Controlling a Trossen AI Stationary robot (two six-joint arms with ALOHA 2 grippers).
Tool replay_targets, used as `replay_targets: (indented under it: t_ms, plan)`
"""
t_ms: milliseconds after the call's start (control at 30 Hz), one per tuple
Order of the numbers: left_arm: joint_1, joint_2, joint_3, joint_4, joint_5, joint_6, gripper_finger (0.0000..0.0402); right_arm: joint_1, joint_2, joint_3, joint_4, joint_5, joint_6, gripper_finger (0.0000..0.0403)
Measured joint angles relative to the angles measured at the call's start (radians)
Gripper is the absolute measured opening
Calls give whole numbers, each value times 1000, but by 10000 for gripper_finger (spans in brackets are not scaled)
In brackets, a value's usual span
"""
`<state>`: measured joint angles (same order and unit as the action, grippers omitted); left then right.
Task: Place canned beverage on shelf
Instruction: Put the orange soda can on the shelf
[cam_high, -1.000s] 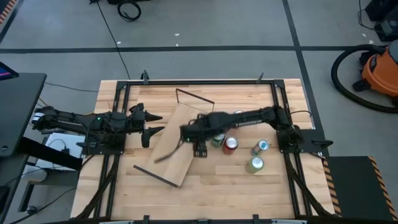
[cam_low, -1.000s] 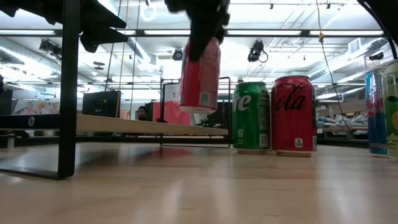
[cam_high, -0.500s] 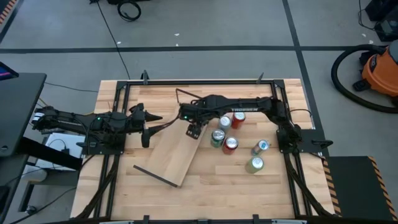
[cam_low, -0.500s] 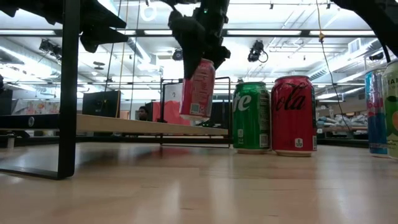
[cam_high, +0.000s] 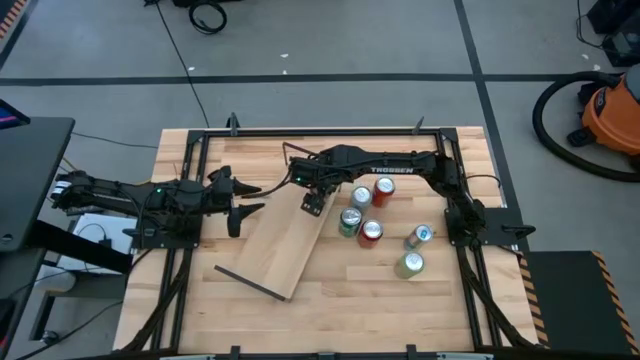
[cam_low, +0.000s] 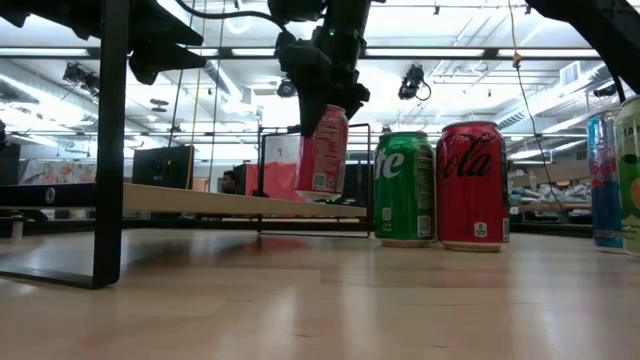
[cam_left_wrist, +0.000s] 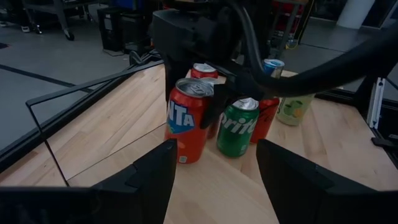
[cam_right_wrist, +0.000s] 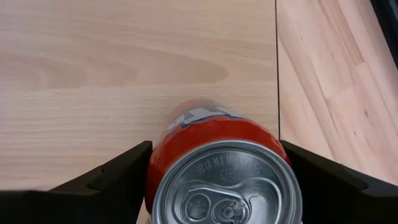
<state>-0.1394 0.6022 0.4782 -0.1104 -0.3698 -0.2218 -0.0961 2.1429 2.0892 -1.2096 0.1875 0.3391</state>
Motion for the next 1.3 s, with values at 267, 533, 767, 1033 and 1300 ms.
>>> replay_targets:
  t_ms: [267, 533, 767, 1033, 1300]
  plan:
    - [0, 0, 0, 0, 0, 0, 231, -6, -2, 0, 2, 1, -2, 362]
    - [0, 0, 0, 0, 0, 0, 231, -6, -2, 0, 5, -3, -2, 362]
    - [0, 0, 0, 0, 0, 0, 231, -6, -2, 0, 5, -2, -2, 360]
    - [0, 0, 0, -14, 0, -3, 231, -6, -6, 25, 29, -2, -67, 360]
    - [0, 0, 0, -19, 0, -3, 231, -4, -8, 63, 23, -10, -161, 362]
